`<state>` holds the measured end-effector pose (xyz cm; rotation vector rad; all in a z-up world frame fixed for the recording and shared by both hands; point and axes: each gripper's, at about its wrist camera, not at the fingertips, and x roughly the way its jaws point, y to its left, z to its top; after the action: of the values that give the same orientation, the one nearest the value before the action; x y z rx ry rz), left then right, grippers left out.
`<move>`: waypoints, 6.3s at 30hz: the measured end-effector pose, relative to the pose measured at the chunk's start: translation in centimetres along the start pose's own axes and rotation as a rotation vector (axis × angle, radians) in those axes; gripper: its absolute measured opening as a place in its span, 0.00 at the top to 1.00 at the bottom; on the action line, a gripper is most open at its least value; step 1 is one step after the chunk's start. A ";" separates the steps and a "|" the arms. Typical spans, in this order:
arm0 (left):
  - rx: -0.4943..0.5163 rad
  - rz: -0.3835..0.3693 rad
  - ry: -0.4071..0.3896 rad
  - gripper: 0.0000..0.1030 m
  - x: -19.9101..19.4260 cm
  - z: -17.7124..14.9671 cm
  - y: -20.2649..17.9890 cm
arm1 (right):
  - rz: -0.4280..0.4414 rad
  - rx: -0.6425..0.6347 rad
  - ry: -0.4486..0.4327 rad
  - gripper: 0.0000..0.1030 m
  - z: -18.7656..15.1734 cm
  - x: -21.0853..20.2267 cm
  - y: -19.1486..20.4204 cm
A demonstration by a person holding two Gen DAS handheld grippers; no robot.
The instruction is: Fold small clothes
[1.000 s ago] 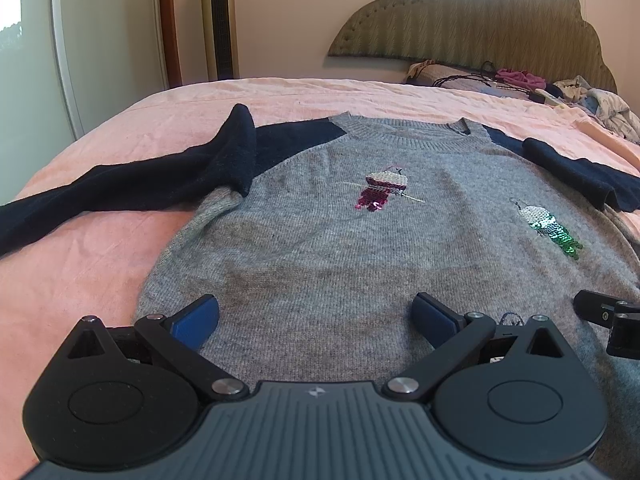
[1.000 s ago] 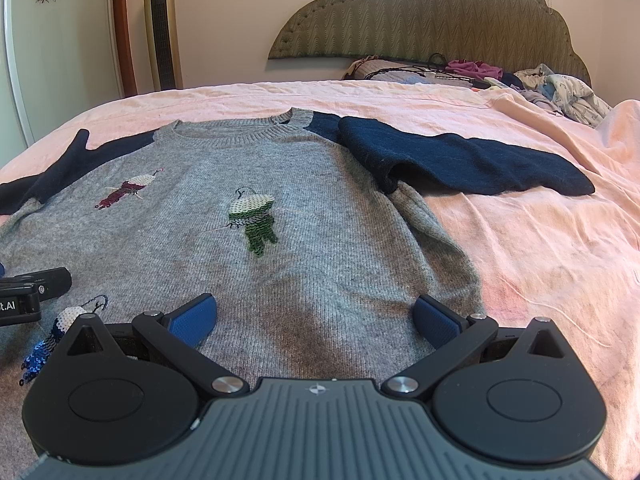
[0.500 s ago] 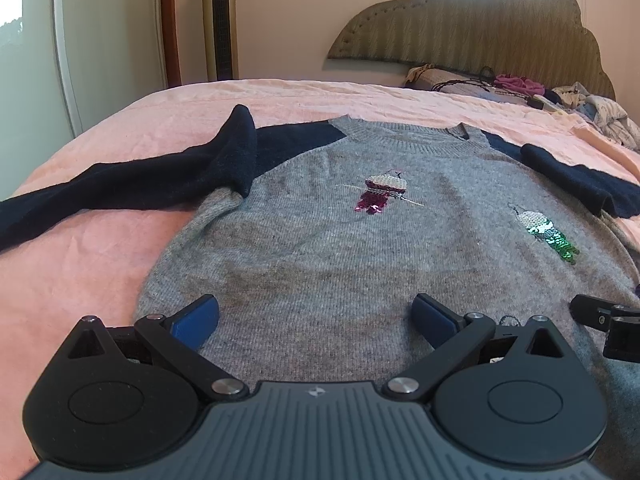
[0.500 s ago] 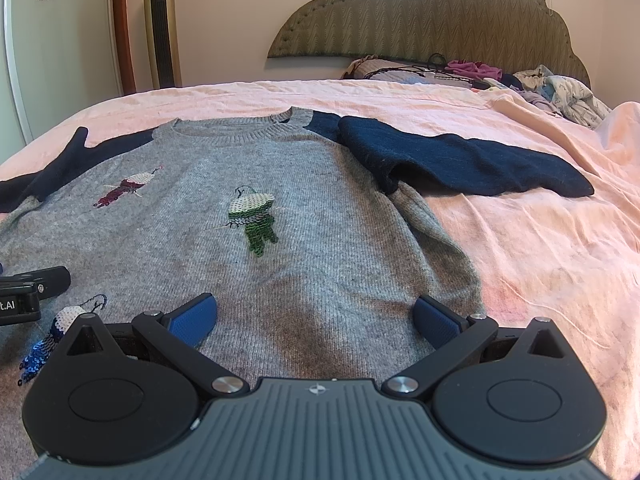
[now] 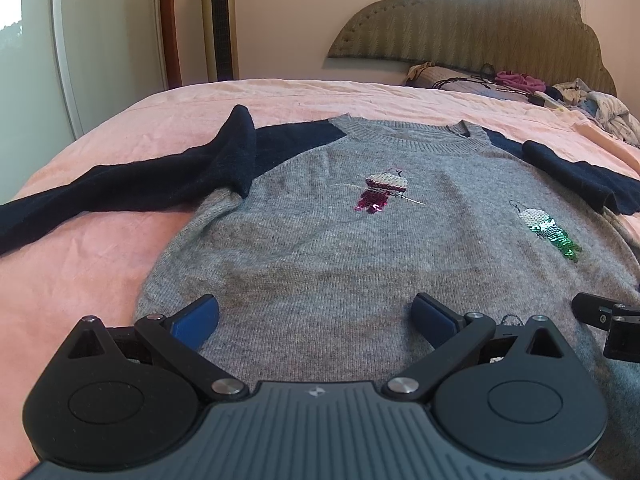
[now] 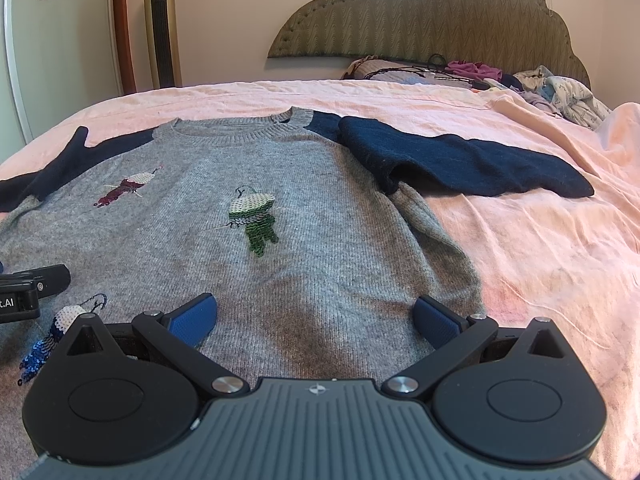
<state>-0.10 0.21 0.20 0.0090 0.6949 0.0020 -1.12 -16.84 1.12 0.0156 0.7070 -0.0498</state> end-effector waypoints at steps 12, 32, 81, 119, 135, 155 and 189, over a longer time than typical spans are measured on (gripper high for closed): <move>0.005 0.007 -0.002 0.00 0.0 -0.1 -0.3 | 0.000 0.000 0.000 0.00 0.0 0.0 0.0; 0.005 0.007 -0.002 0.00 0.0 -0.1 -0.3 | 0.201 0.440 -0.114 0.00 9.0 -0.2 -17.8; -0.468 -0.456 0.140 0.00 2.1 4.9 3.4 | 0.549 0.467 -0.009 0.33 3.9 6.9 -8.3; -0.155 -0.042 0.012 0.27 7.5 8.1 -0.4 | 0.347 0.100 0.061 0.04 13.1 14.0 -5.0; -1.123 0.235 -0.198 0.22 -1.6 0.5 25.4 | 0.264 -0.088 0.001 0.00 11.0 14.4 -4.4; -0.796 0.401 -0.394 0.94 -5.4 9.6 25.9 | 0.273 -0.066 -0.005 0.00 11.0 14.3 -4.5; -0.236 -0.117 -0.080 0.07 -1.2 -0.7 2.0 | 0.598 0.211 0.149 0.05 13.0 11.5 -4.0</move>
<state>-1.45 2.17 0.47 -0.2565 0.6107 -0.0290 15.87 -21.74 3.52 0.4351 0.8195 0.4539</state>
